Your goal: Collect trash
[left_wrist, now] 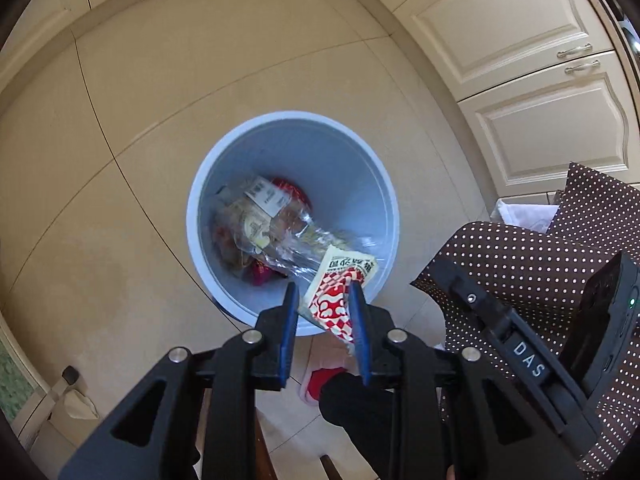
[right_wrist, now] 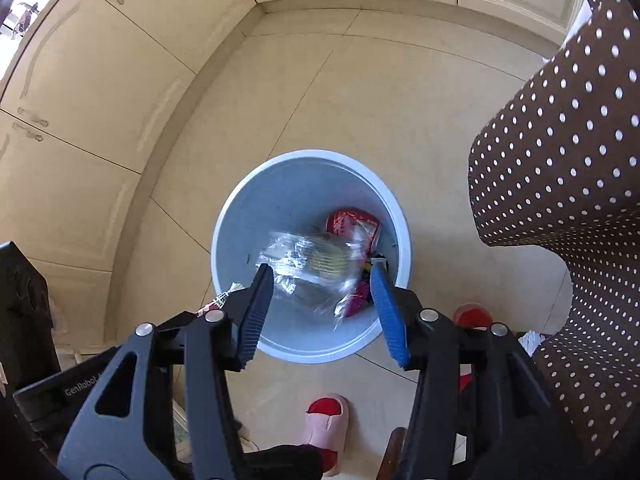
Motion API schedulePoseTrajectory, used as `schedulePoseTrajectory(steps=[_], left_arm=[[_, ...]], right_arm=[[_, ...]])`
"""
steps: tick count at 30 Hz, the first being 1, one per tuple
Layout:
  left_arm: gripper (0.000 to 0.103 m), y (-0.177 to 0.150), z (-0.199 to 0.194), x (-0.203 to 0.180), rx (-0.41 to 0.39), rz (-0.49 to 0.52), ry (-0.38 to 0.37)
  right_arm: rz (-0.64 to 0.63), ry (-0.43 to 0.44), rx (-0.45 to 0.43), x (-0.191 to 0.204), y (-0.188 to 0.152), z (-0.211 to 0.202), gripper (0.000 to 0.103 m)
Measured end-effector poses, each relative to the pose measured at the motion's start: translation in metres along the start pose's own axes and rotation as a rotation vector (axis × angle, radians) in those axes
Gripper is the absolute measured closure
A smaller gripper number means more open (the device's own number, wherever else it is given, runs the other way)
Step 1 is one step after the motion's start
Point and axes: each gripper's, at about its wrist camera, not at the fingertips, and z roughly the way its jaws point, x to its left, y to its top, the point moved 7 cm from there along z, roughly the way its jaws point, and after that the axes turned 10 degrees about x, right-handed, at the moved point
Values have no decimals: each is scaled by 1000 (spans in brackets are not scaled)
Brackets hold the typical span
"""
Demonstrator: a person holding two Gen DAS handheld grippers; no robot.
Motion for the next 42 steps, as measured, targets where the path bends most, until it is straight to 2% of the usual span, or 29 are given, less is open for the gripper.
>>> schedulePoseTrajectory(steps=[8,15,17,19,21,22,24,27,33,37,39,42], left_arm=[[78,2,15,-10,14,24,38],[77,5,9,-17,-24,55,68],[70,5,4,-17,-37,56,69],[49,6,-3,-17,-73,58,95],[37,6,-15,-18,-126,71,125],[32,5,-22,-22,-155,89,133],[32,0,-33,-26,-185,116,142],[30,-18,-53,-29,-238,153,200],[30,-57,-95,-44,-294,208,312],[28,-93,-139,-65,-383,245,338],[23,-116,-168,-76,-450,263,378],[20,-149,-210,-96,-556,296,401]], right_arm=[[-49,-40,-22,-9,-9,-5,52],[-54,-44,-33,-12,-11,-11,52],[-53,-41,-36,-12,-11,-13,52],[-61,-40,-36,-13,-12,-18,52],[-74,-39,-36,-11,-13,-24,52],[-90,-43,-48,-9,-14,-31,52],[-125,-64,-78,-5,-16,-44,50],[-169,-81,-117,1,-21,-67,49],[-261,-102,-233,19,-48,-128,44],[-293,-78,-300,26,-79,-179,41],[-303,-66,-332,28,-94,-202,38],[-320,-56,-410,29,-119,-245,34]])
